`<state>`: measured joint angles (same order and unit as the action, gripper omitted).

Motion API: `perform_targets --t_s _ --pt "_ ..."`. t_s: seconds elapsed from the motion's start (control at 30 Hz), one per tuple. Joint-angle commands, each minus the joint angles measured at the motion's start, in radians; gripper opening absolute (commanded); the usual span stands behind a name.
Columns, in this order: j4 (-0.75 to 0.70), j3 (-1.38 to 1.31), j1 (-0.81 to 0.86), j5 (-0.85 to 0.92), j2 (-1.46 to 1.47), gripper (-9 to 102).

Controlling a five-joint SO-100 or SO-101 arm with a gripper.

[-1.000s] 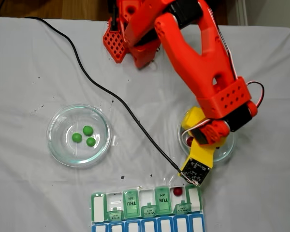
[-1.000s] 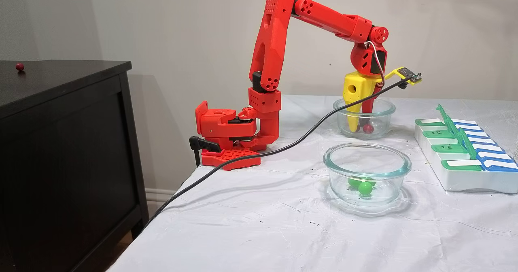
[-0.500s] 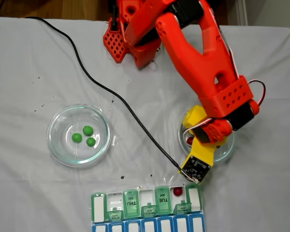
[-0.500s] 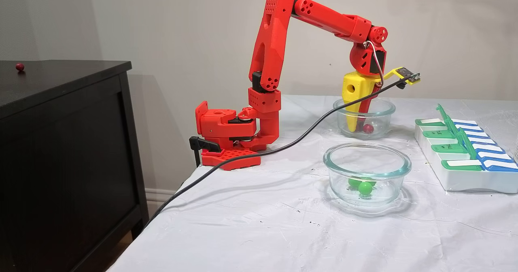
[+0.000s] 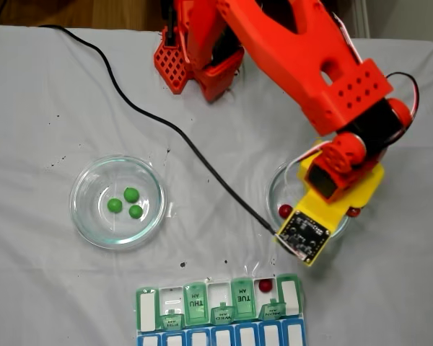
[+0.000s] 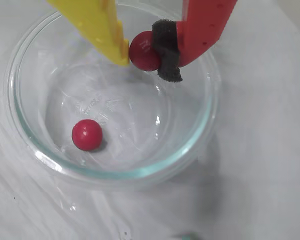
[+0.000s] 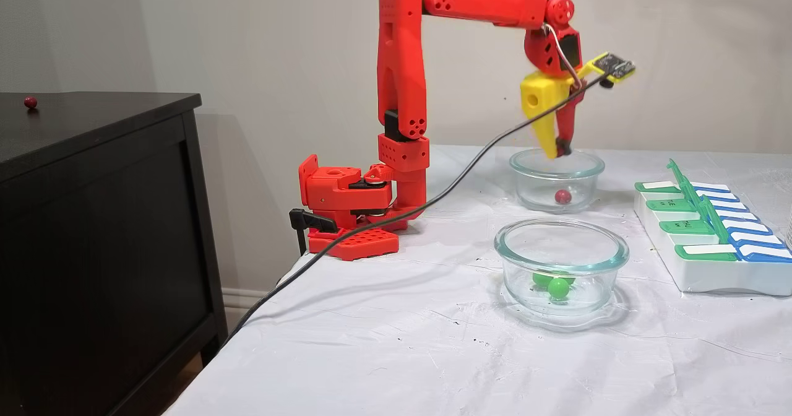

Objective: Sort medicines into box.

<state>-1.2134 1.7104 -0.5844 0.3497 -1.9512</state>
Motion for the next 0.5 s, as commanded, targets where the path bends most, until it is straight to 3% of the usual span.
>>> perform_targets --t_s 0.0,0.27,0.47 --pt "-0.031 -0.193 0.138 0.002 -0.146 0" --pt "-0.074 -0.235 0.399 0.026 -0.086 0" --pt "0.028 -0.204 0.463 0.014 0.032 0"
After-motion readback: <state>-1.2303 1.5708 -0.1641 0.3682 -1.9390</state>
